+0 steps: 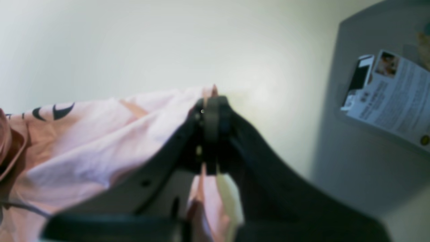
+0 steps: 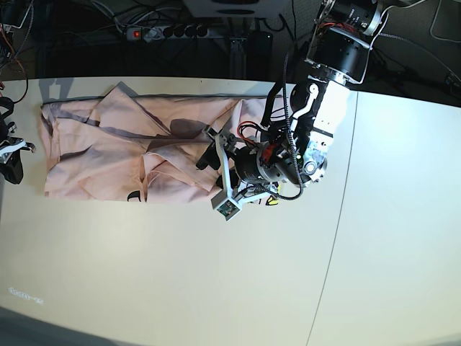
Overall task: Fold the T-shirt properly
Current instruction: 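Lower the shirt end onto the shirt body with the left gripper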
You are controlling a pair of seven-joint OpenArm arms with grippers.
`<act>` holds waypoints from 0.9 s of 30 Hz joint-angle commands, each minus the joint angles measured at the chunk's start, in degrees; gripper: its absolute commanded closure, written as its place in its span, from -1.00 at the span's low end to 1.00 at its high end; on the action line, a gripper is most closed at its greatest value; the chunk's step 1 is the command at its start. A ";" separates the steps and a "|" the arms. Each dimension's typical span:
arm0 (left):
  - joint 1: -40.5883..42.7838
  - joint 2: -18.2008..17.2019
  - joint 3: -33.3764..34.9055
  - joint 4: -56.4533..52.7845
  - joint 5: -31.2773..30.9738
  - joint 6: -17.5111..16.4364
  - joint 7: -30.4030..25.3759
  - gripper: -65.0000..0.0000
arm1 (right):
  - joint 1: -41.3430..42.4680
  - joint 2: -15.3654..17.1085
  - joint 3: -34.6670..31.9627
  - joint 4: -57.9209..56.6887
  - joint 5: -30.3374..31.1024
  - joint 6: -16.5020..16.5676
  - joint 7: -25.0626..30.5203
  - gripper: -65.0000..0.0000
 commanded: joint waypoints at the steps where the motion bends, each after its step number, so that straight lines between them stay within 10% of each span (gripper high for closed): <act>1: -1.09 0.33 0.00 0.83 -0.70 -1.44 -1.46 -0.16 | 0.44 1.57 0.57 0.92 0.55 4.28 1.31 1.00; 10: -1.11 0.33 0.04 0.85 -2.93 -1.79 -3.19 1.00 | 0.44 1.57 0.55 0.92 0.55 4.28 1.31 1.00; 27: 1.01 5.70 4.04 0.92 -28.89 -9.22 13.88 1.00 | 0.46 1.57 0.57 0.92 0.70 4.28 1.36 1.00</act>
